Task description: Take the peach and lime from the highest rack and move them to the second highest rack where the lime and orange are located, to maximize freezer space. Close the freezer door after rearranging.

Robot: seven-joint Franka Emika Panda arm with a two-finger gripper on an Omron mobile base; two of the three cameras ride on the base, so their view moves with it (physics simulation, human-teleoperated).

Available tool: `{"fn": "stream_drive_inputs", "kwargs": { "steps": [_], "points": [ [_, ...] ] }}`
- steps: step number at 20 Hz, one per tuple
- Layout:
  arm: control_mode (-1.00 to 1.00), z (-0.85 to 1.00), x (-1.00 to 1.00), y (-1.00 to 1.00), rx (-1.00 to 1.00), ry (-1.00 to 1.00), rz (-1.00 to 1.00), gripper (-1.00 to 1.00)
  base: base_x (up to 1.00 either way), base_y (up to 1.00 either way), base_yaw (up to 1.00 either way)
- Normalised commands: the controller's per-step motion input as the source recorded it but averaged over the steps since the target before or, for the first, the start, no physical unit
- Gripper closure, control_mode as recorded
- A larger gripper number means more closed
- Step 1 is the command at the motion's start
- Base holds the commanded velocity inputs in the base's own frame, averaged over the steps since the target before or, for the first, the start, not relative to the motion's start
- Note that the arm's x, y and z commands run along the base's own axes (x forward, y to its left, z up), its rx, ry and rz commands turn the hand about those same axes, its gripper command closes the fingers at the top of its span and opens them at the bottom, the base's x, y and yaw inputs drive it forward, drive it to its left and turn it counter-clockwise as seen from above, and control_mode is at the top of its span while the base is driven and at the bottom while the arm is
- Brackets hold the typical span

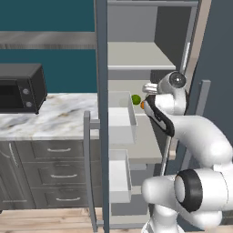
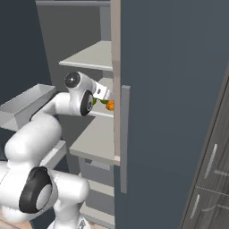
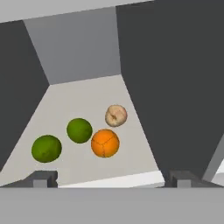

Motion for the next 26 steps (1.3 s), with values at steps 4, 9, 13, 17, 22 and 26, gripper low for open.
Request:
{"fn": "stream_drive_inputs", "kwargs": {
  "steps": [4, 9, 13, 17, 22, 26],
  "points": [
    [-1.0, 0.89, -0.99, 0.0, 0.02, 0.22, 0.03, -1.0, 0.0, 0.0, 0.0],
    [-1.0, 0.56, -0.93, 0.06, 0.0, 0.36, 0.01, -1.0, 0.0, 0.0, 0.0],
    [-1.0, 0.27, -0.69, 0.03, 0.0, 0.5, 0.01, -1.0, 0.0, 0.0, 0.0],
    [-1.0, -0.16, -0.29, 0.35, 0.0, 0.18, 0.2, -1.0, 0.0, 0.0, 0.0],
    [-1.0, -0.05, -0.13, 0.17, -0.08, -0.01, 0.08, -1.0, 0.0, 0.0, 0.0],
    [-1.0, 0.0, -0.33, 0.03, -0.01, -0.01, 0.11, -1.0, 0.0, 0.0, 0.0]
  ]
}}
